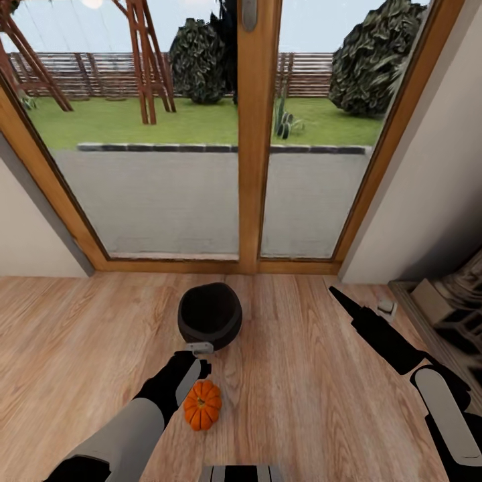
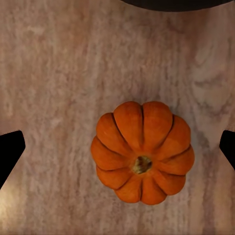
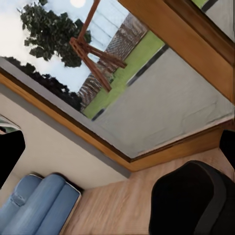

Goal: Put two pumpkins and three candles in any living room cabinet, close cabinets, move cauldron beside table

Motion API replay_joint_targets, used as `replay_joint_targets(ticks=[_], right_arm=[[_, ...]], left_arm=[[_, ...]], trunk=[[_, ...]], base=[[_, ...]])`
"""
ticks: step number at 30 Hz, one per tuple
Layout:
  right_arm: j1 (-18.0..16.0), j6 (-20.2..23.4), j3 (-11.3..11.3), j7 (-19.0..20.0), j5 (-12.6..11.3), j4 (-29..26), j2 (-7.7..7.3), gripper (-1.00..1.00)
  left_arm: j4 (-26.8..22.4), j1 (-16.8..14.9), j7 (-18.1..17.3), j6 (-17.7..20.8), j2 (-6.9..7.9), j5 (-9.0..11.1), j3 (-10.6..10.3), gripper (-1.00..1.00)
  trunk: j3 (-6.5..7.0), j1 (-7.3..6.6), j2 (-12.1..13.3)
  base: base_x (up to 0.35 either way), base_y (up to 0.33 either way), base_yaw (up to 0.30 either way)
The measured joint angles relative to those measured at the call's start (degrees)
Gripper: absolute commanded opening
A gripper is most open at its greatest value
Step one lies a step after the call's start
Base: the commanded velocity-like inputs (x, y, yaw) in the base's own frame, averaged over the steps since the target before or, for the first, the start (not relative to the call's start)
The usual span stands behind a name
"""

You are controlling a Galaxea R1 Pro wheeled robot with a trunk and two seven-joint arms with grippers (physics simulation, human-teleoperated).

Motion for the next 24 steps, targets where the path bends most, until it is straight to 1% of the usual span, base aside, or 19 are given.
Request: replay_joint_targets(ticks=[12,19,24], right_arm=[[0.4,0.0,0.0,0.0,-0.2,0.0,0.01,1.00],[0.4,0.0,0.0,0.1,-0.2,0.0,0.00,1.00],[0.4,0.0,-0.1,0.1,-0.2,0.0,0.00,1.00]], left_arm=[[0.0,0.0,0.0,0.0,0.00,0.0,0.0,1.00],[-0.1,0.0,0.0,0.0,0.00,0.0,0.0,1.00],[-0.1,0.0,0.0,0.0,0.00,0.0,0.0,1.00]], trunk=[[-2.64,0.31,-0.2],[-2.28,0.30,-0.2],[-2.15,0.31,-0.2]], base=[[0.000,0.000,-0.012],[0.000,0.000,-0.157],[0.000,0.000,-0.046]])
